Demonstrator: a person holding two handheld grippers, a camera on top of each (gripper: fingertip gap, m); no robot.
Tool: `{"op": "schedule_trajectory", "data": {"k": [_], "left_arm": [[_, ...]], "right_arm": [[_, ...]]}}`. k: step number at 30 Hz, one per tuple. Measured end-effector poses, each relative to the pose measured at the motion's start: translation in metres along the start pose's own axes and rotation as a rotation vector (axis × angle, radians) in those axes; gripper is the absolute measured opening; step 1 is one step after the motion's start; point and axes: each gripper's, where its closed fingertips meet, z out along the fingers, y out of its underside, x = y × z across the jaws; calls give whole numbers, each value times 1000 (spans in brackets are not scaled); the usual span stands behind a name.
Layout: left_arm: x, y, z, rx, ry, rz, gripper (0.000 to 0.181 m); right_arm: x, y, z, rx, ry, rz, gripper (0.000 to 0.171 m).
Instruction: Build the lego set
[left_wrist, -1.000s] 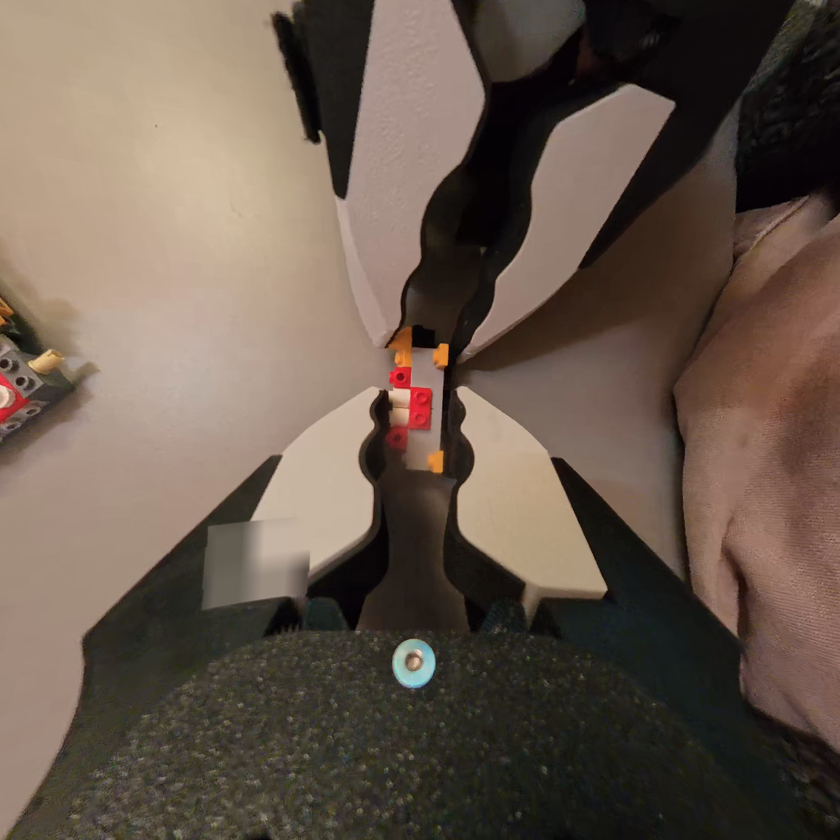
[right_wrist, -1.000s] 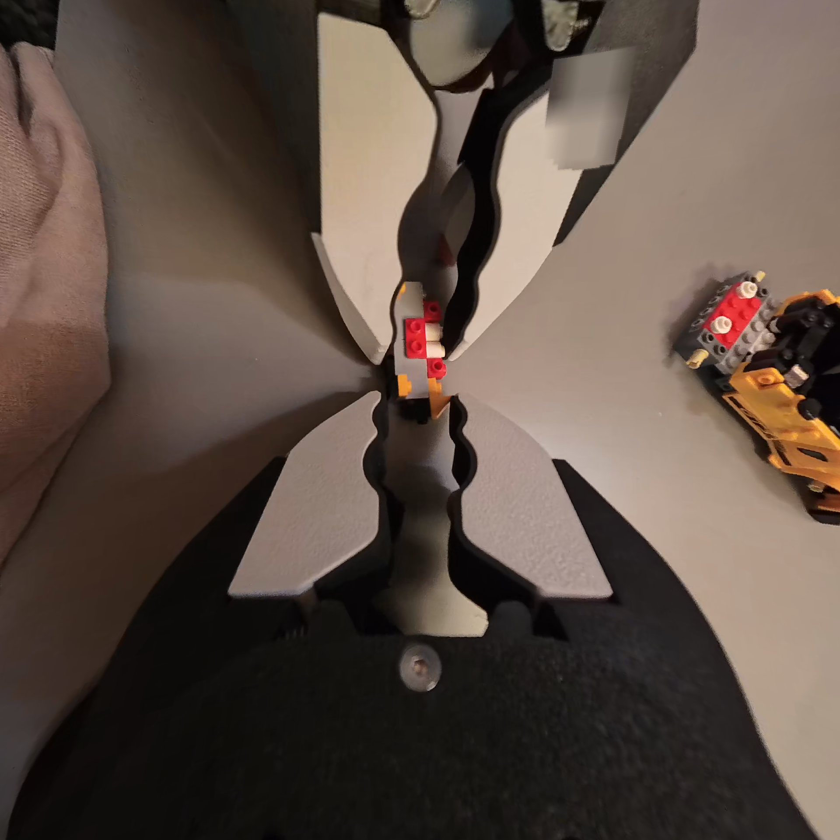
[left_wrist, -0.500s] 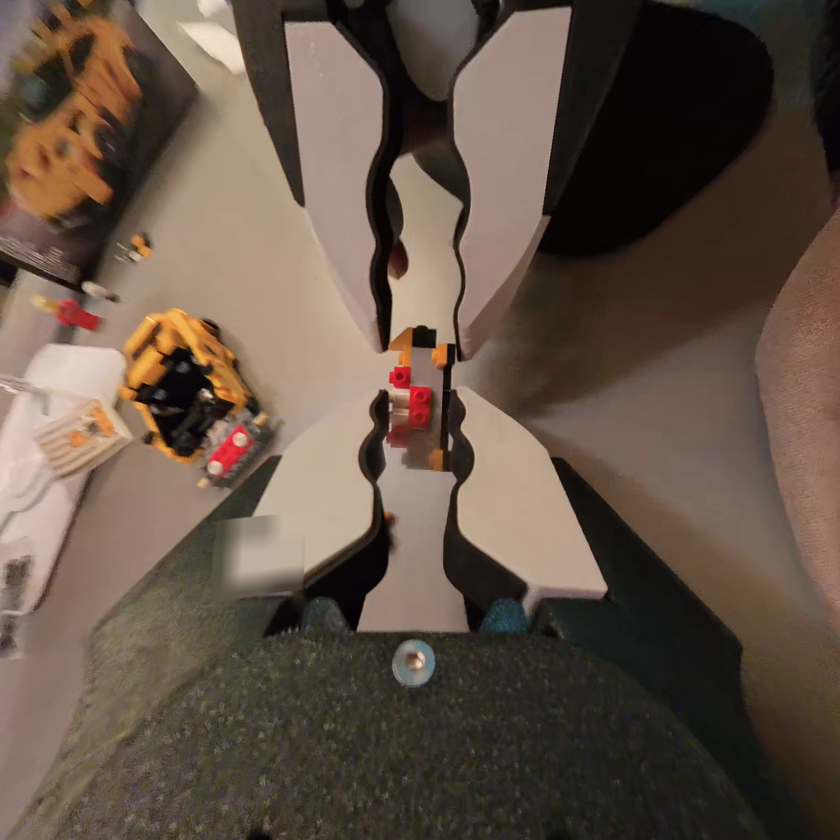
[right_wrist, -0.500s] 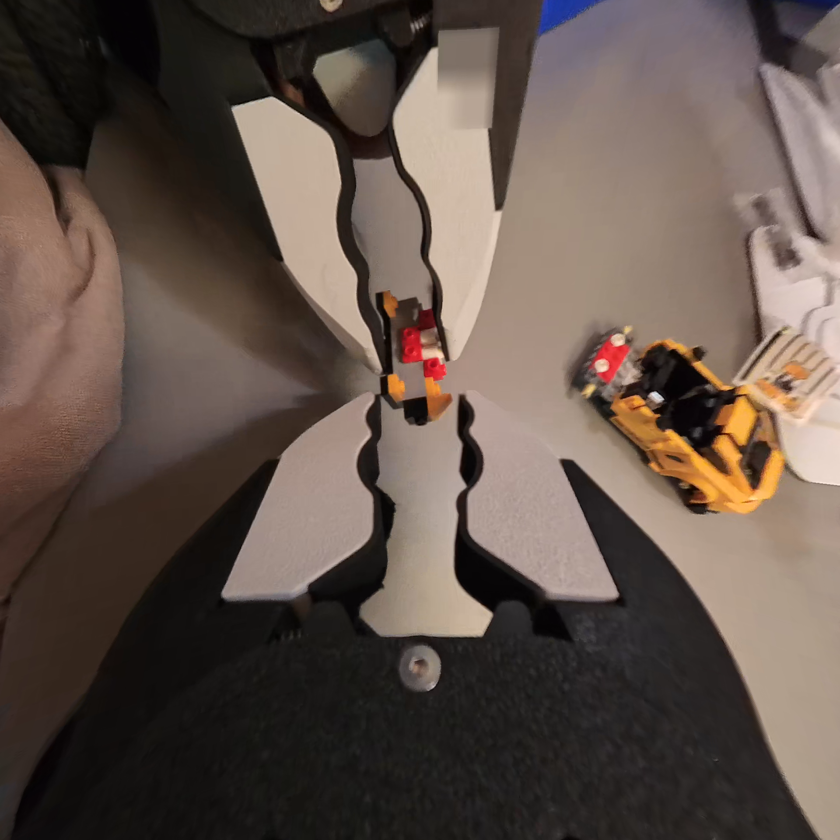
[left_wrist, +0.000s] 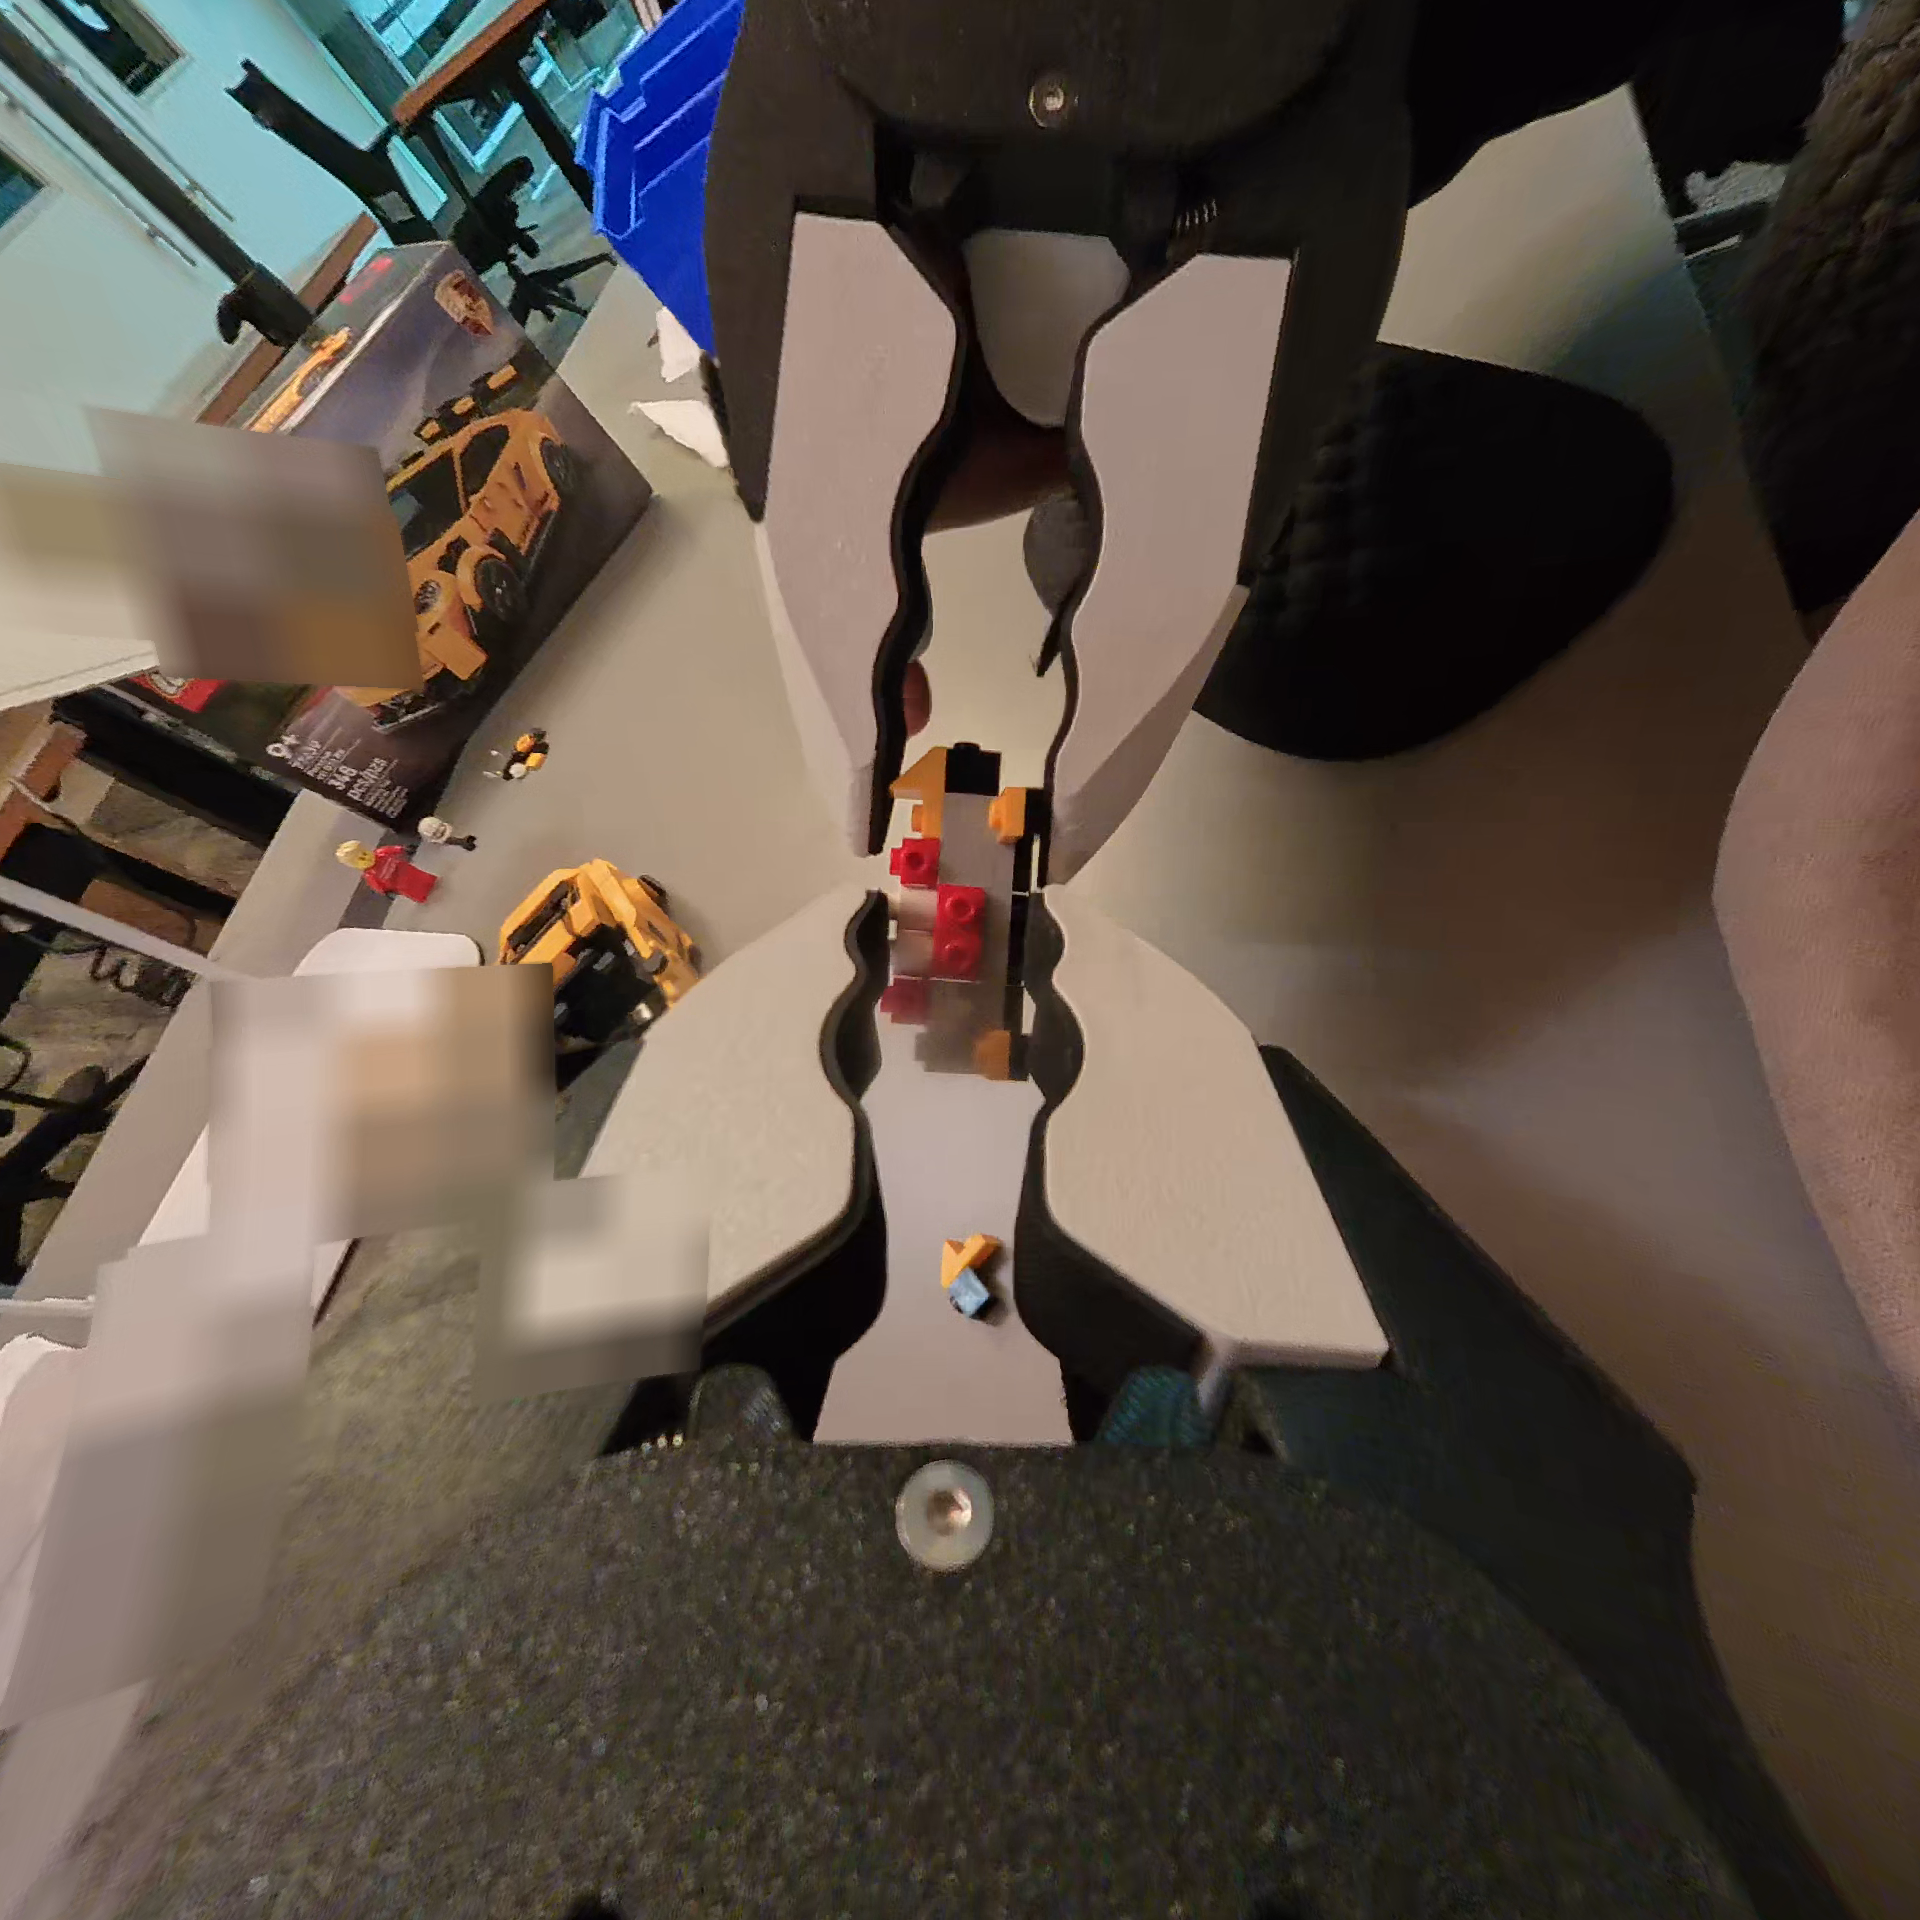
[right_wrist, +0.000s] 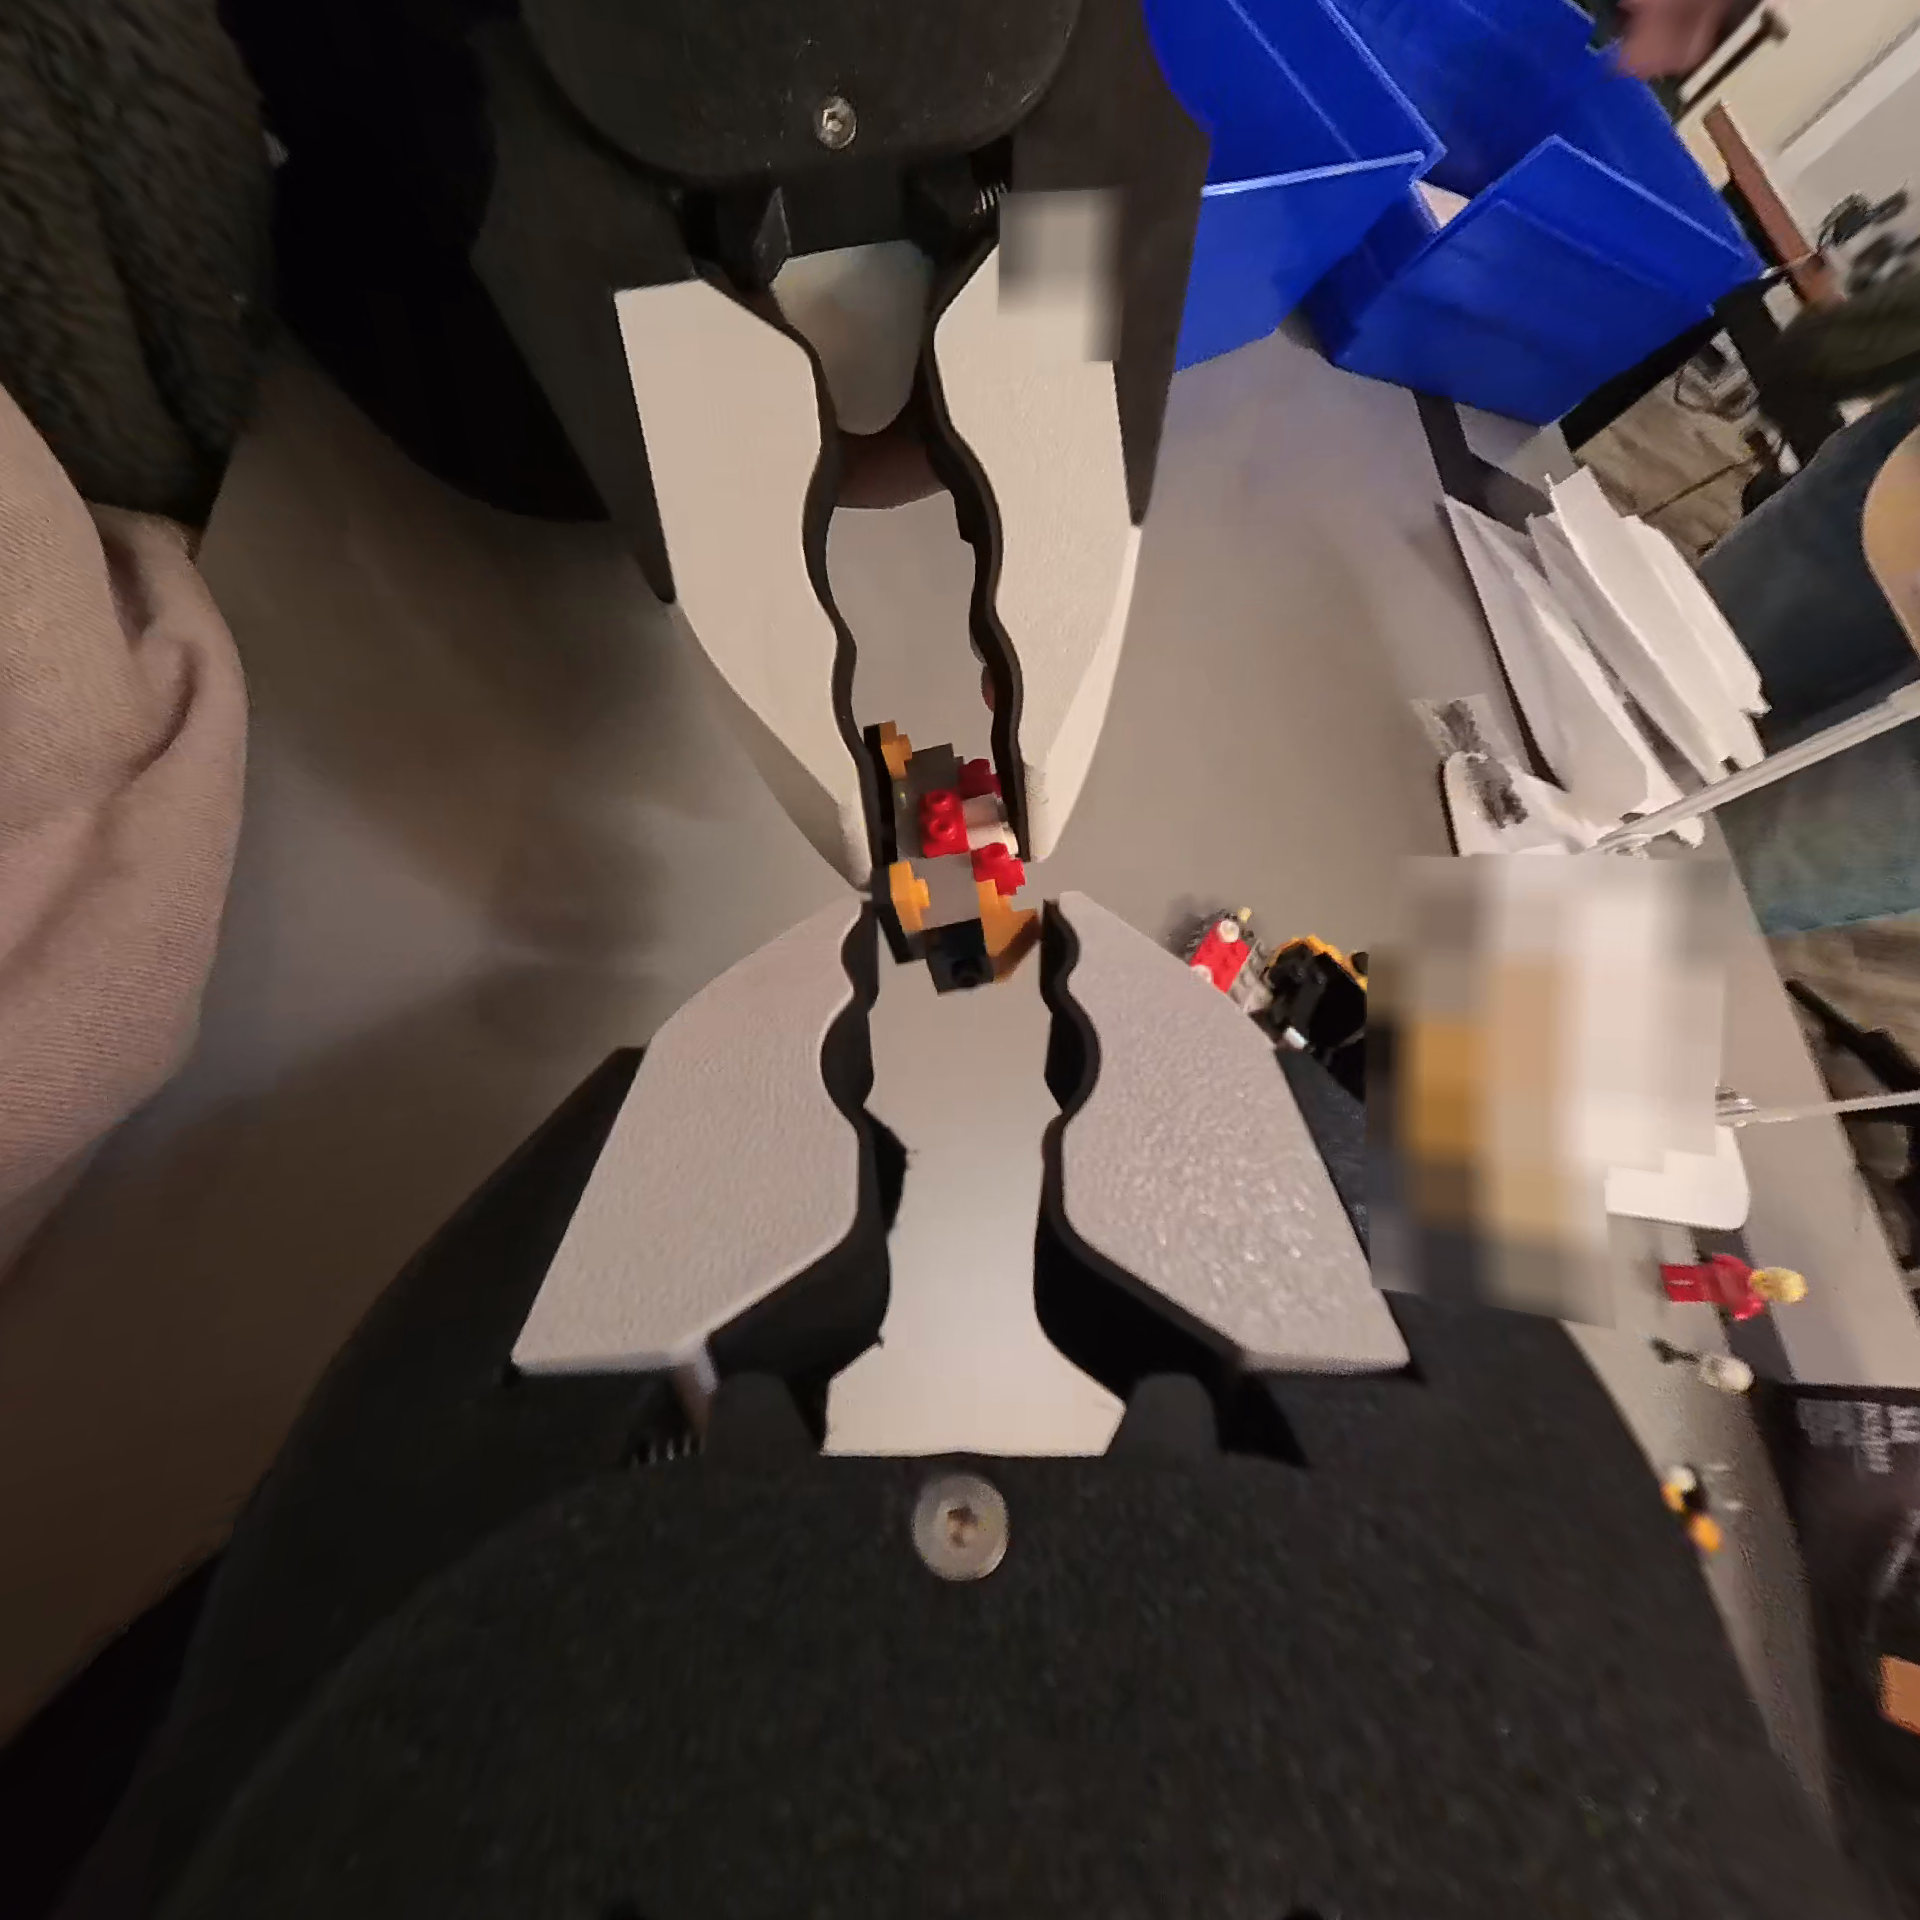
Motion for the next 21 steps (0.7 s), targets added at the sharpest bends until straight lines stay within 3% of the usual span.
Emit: {"op": "schedule_trajectory", "data": {"k": [2, 10, 16, 21], "left_arm": [[5, 15, 1, -62, 66, 7, 25], [37, 64, 15, -239, 459, -69, 25], [42, 69, 18, -220, 501, -113, 35], [14, 74, -2, -192, 367, -232, 36]], "right_arm": [[-1, 7, -3, -10, -22, 68, 41], [-38, 34, 5, -98, -109, 161, 36], [-33, 41, 6, -116, -84, 219, 34], [-35, 41, 17, -133, -113, 244, 34]]}}
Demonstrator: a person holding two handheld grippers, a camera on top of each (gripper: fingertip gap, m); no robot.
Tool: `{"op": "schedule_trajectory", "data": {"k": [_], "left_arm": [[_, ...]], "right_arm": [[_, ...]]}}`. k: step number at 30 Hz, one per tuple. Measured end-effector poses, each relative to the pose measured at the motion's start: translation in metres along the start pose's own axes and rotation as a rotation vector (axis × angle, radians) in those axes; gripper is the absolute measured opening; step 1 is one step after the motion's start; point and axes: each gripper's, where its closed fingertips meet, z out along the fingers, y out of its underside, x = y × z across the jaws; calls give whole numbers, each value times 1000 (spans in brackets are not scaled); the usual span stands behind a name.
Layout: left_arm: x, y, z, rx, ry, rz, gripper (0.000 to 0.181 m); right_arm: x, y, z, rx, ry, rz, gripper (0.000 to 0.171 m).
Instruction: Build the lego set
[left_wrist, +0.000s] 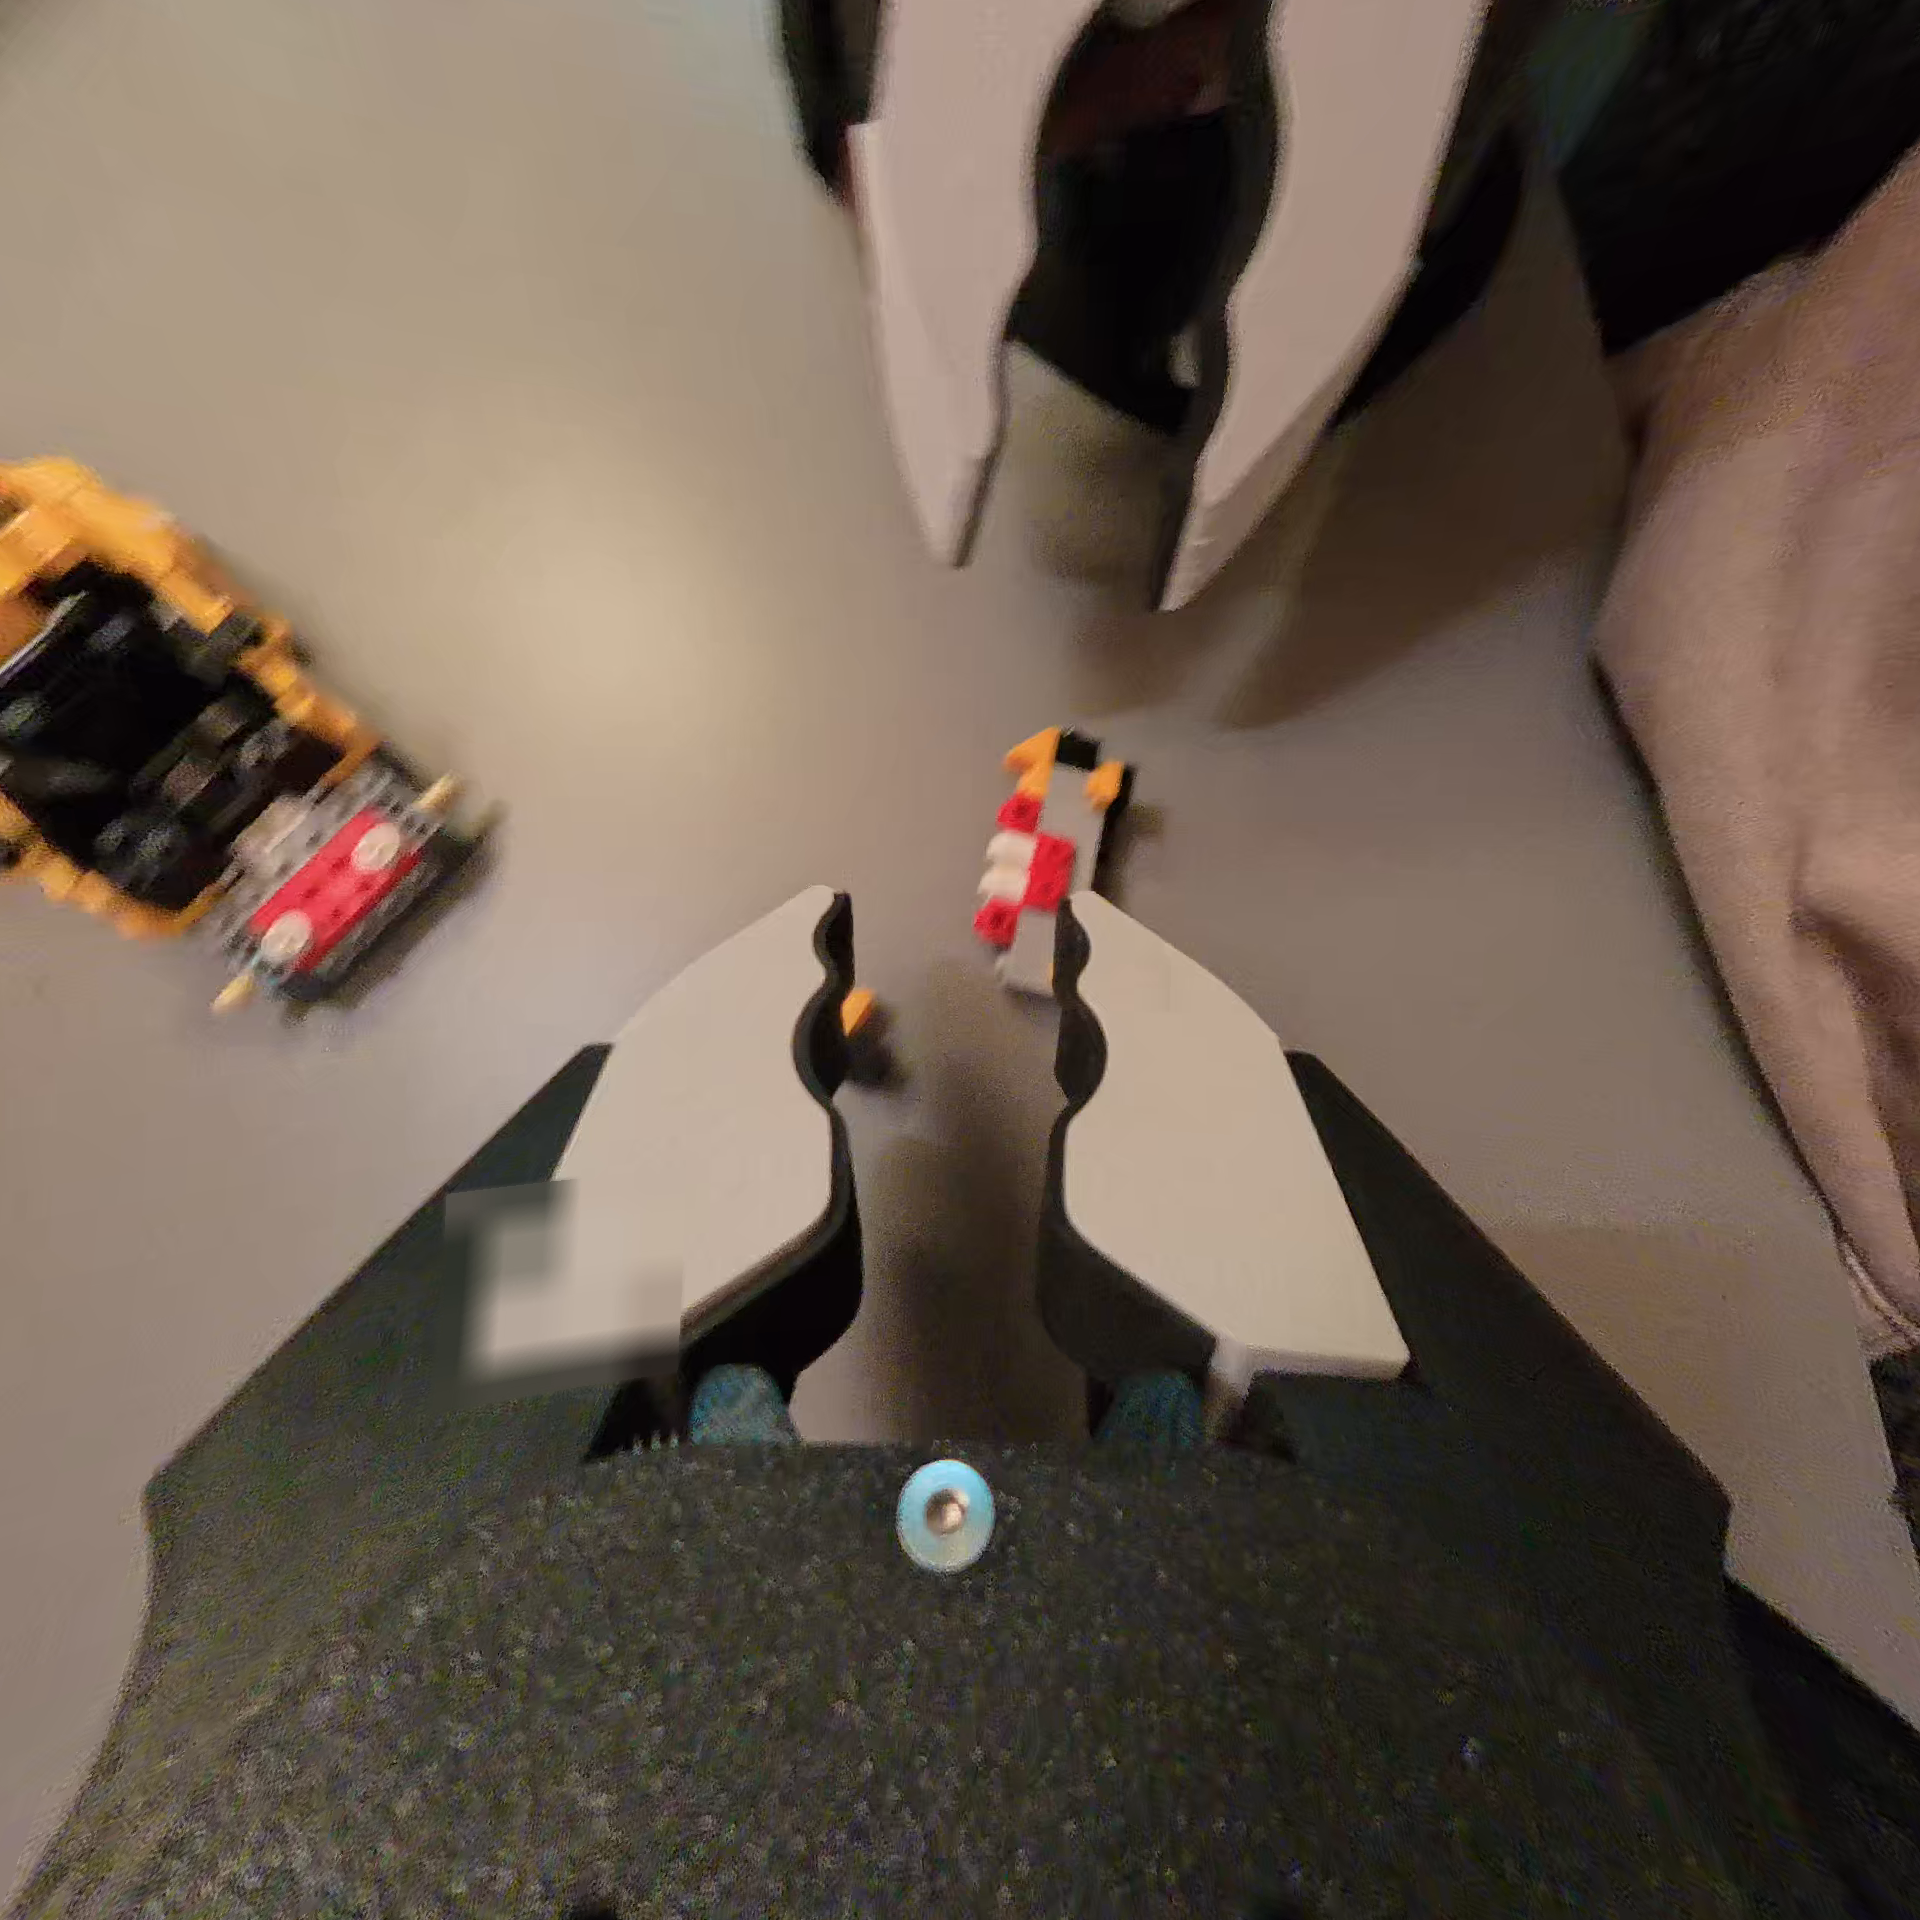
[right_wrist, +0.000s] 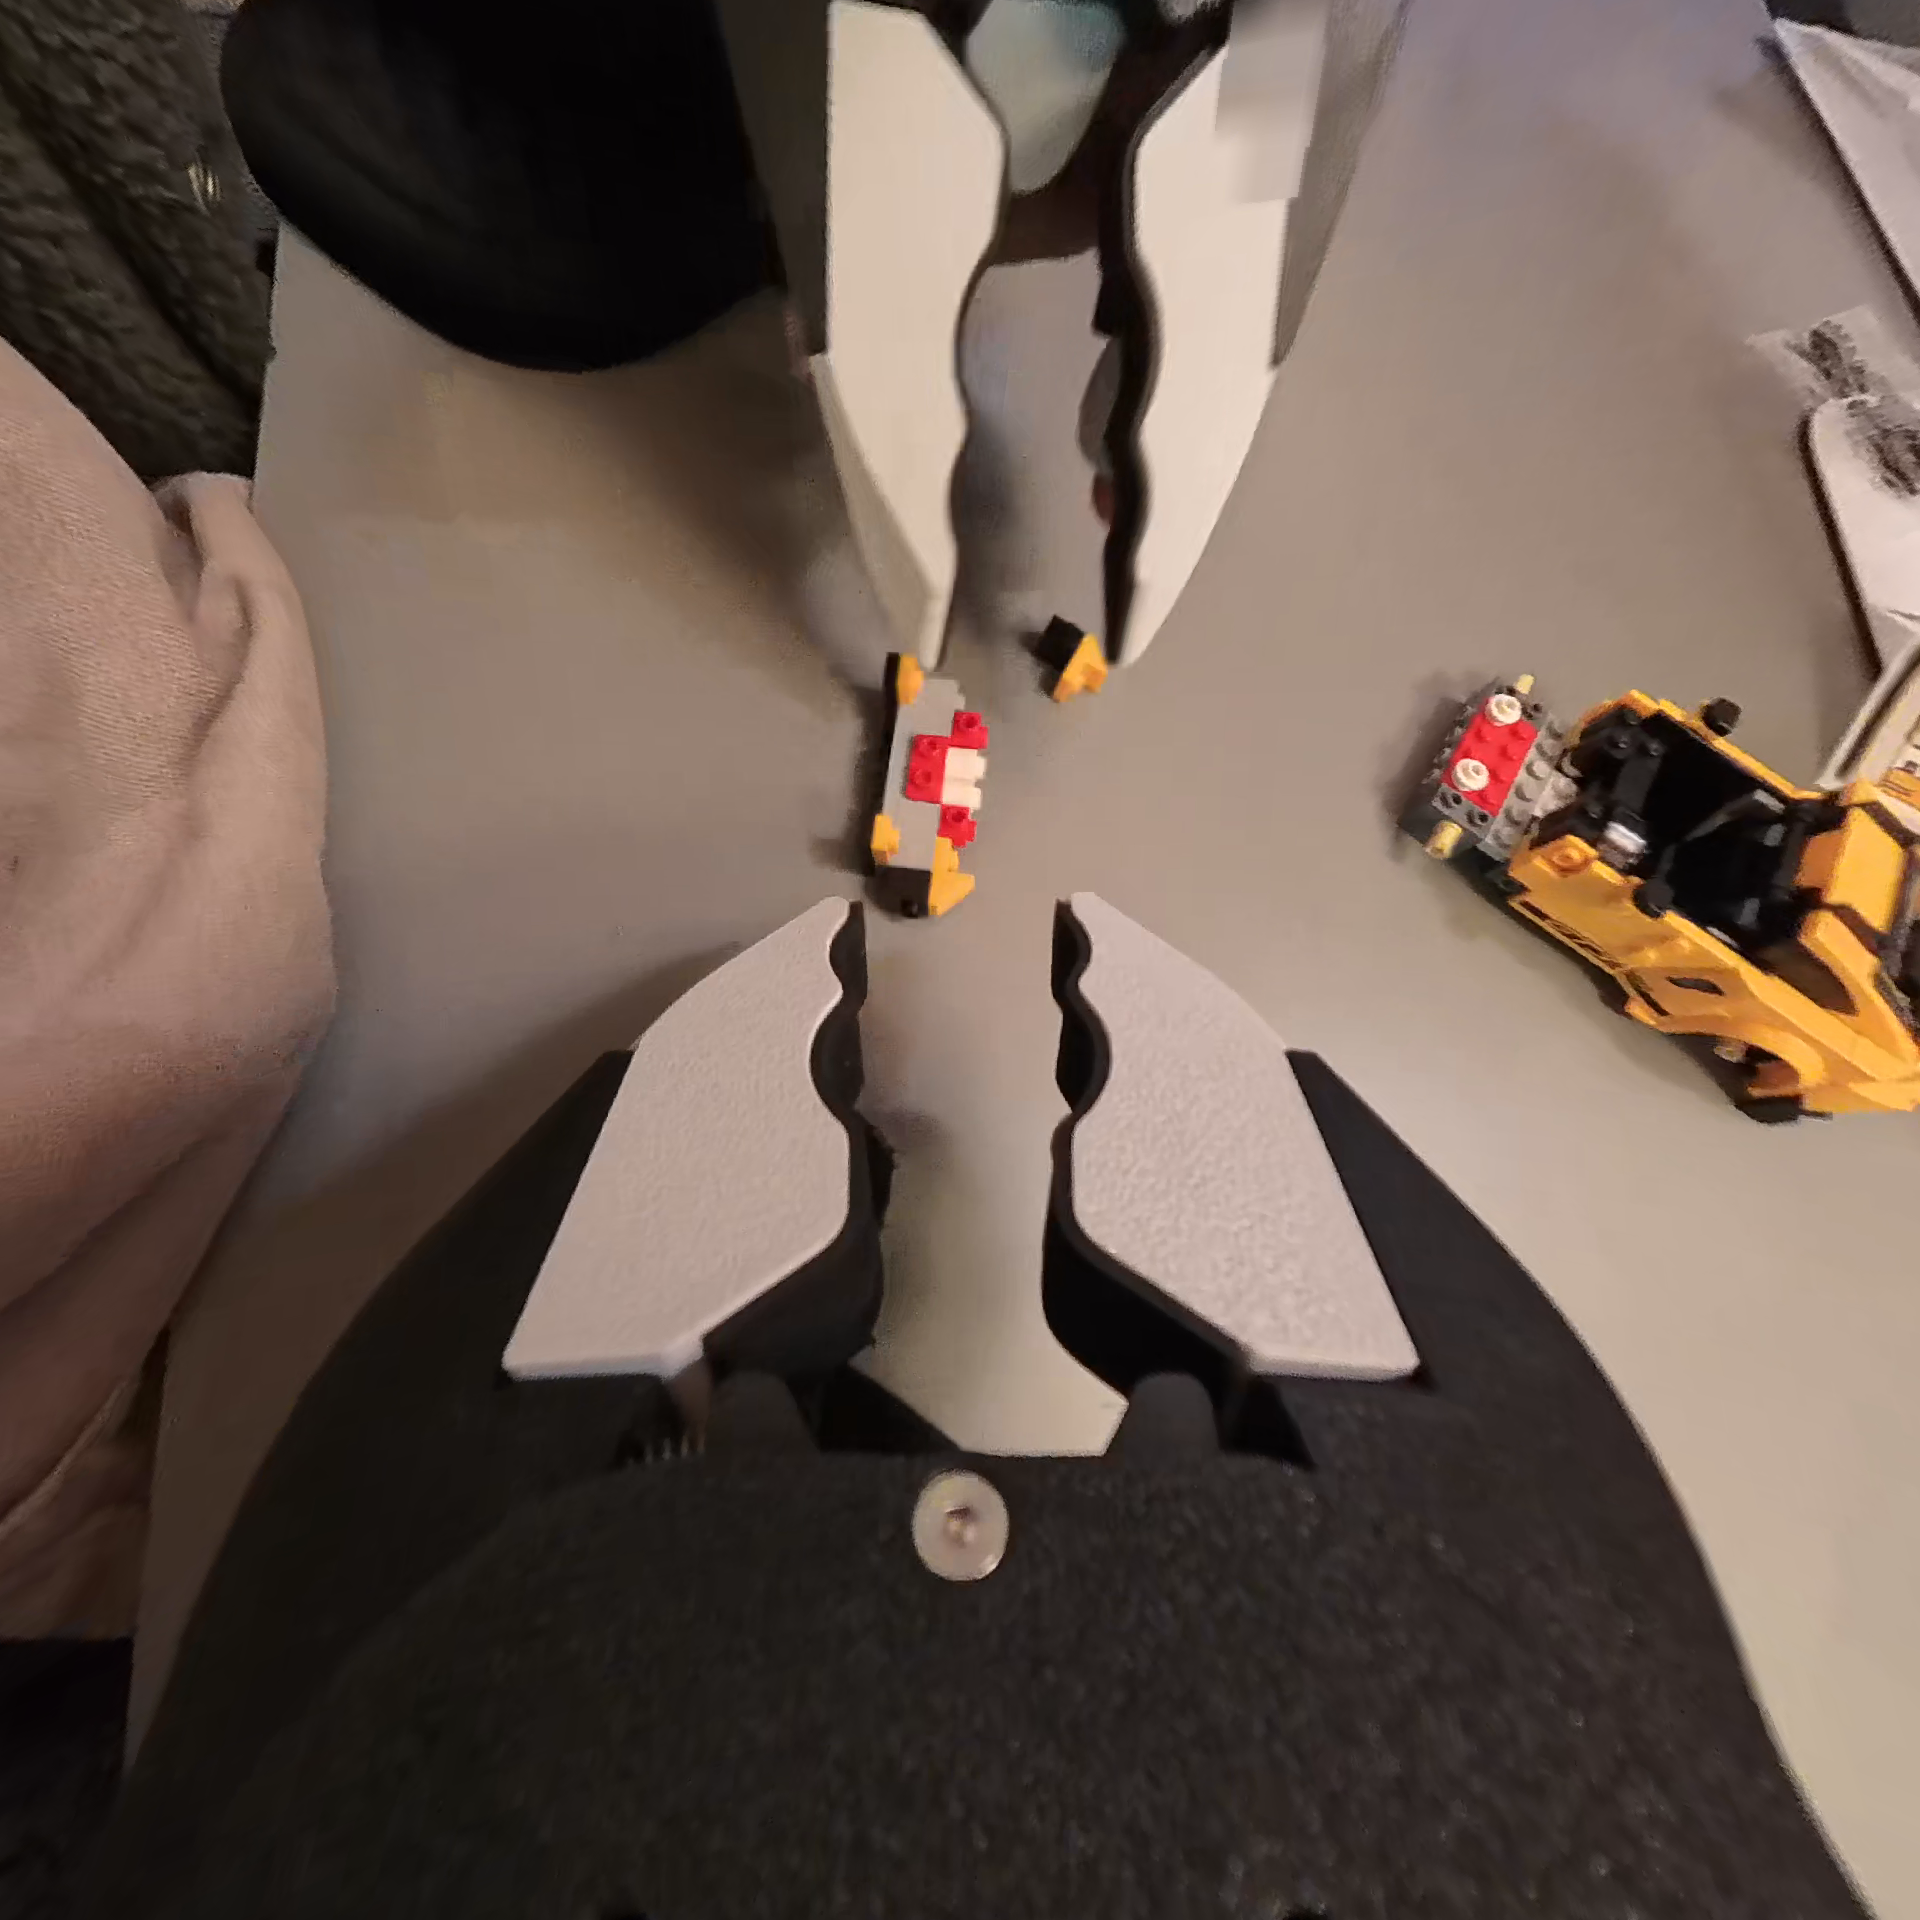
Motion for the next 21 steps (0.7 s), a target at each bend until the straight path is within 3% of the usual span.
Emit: {"op": "schedule_trajectory", "data": {"k": [5, 8, 11, 21], "left_arm": [[-18, 34, -8, -100, -93, -120, 33], [-18, 32, -2, -93, -92, -116, 30], [-18, 28, 5, -93, -76, -87, 28], [-2, 25, 3, -98, 3, -101, 28]], "right_arm": [[-6, -1, 27, -85, -37, 14, 41], [-7, 3, 38, -144, -53, 12, 40], [-3, 5, 39, -169, -60, 21, 20], [11, 18, 30, -197, -59, 42, 20]]}}
